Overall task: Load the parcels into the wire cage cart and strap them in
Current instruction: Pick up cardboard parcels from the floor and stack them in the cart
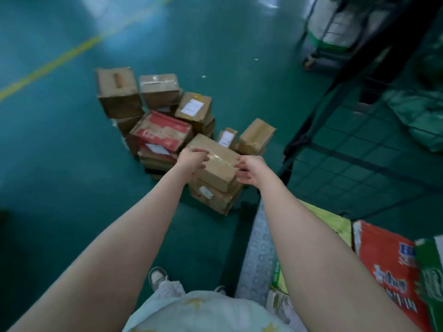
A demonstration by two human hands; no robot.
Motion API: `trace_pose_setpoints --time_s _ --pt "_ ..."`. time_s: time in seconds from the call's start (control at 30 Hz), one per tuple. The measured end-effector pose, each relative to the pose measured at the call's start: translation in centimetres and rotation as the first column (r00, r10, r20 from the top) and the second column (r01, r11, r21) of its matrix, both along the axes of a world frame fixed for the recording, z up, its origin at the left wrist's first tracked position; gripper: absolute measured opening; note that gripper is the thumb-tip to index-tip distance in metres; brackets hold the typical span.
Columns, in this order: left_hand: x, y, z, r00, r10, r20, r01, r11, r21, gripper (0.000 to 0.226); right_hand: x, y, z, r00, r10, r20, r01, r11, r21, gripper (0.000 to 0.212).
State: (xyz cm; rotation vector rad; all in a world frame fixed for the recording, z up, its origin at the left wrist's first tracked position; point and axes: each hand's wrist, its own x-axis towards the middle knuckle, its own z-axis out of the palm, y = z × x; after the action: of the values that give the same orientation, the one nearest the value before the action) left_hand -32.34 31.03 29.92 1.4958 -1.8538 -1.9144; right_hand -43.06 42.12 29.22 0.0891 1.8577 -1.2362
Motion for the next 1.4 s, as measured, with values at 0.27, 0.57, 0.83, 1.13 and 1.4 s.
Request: trace_pose_setpoints --time_s 0.27,0.57,0.83,1.13,1.4 --pt "10.0 -8.9 -0.2 0.964 0.267 0.008 -0.267 0.964 -0.013 0.024 6.8 -12.8 0.1 0.969 0.249 0.011 -0.249 0.969 -0.002 0.027" --pt "24.0 -18.1 -1.0 0.862 0.505 0.043 -0.504 0.863 -0.036 0.018 18.7 -26.0 -0.6 0.874 0.486 0.022 -0.485 0.874 -0.033 0.032" --pt "35.2 -23.1 -1.7 0.697 0.713 0.081 -0.709 0.701 -0.071 0.019 30.4 -34.3 -0.3 0.718 0.696 0.014 -0.693 0.717 -0.069 0.029" --pt "43.0 -28.4 -3.9 0.574 0.809 0.125 -0.814 0.580 -0.016 0.019 38.0 -42.5 -1.9 0.590 0.807 0.036 -0.807 0.591 -0.003 0.032" --pt "48.3 -39.5 -3.8 0.459 0.882 0.108 -0.886 0.463 -0.020 0.024 43.2 -55.7 -1.3 0.481 0.877 0.003 -0.877 0.481 0.018 0.032"
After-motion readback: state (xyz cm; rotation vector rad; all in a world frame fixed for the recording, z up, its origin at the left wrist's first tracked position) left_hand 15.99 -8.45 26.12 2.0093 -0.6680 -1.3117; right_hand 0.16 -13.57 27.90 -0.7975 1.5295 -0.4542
